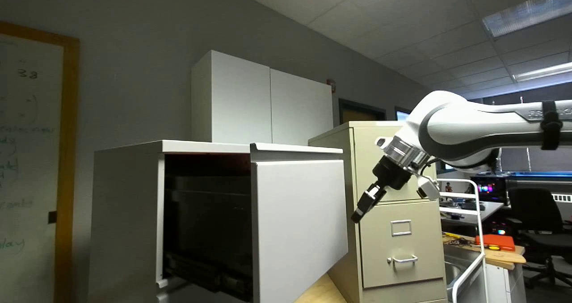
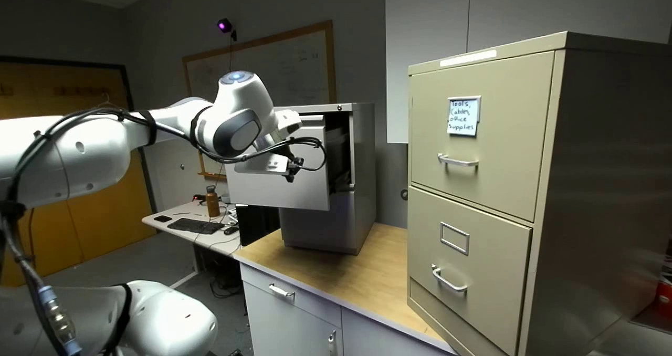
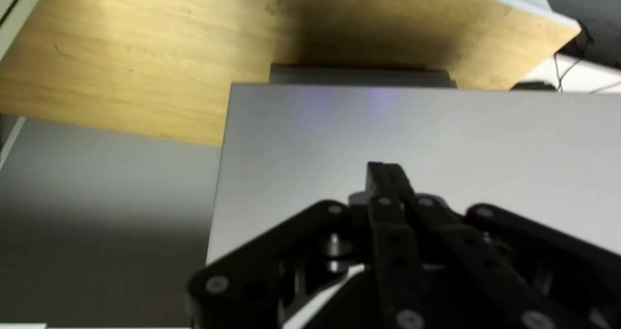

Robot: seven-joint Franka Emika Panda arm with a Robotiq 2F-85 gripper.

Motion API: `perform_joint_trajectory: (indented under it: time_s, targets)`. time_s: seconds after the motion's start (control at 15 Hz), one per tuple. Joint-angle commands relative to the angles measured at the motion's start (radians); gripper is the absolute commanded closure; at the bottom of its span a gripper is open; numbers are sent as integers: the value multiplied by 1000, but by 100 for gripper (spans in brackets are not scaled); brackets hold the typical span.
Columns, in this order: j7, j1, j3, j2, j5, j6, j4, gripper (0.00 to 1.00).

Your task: Close the top drawer on the left

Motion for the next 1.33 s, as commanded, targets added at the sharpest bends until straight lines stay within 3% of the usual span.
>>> perform_joint_trajectory:
  time_s: [0.0, 0.6, 1.27]
  targets:
    - [52, 42, 8, -12, 44, 147, -2, 98]
    - [135, 140, 64, 111, 56, 355, 47, 98]
    - [289, 118, 228, 370, 17, 491, 183, 98]
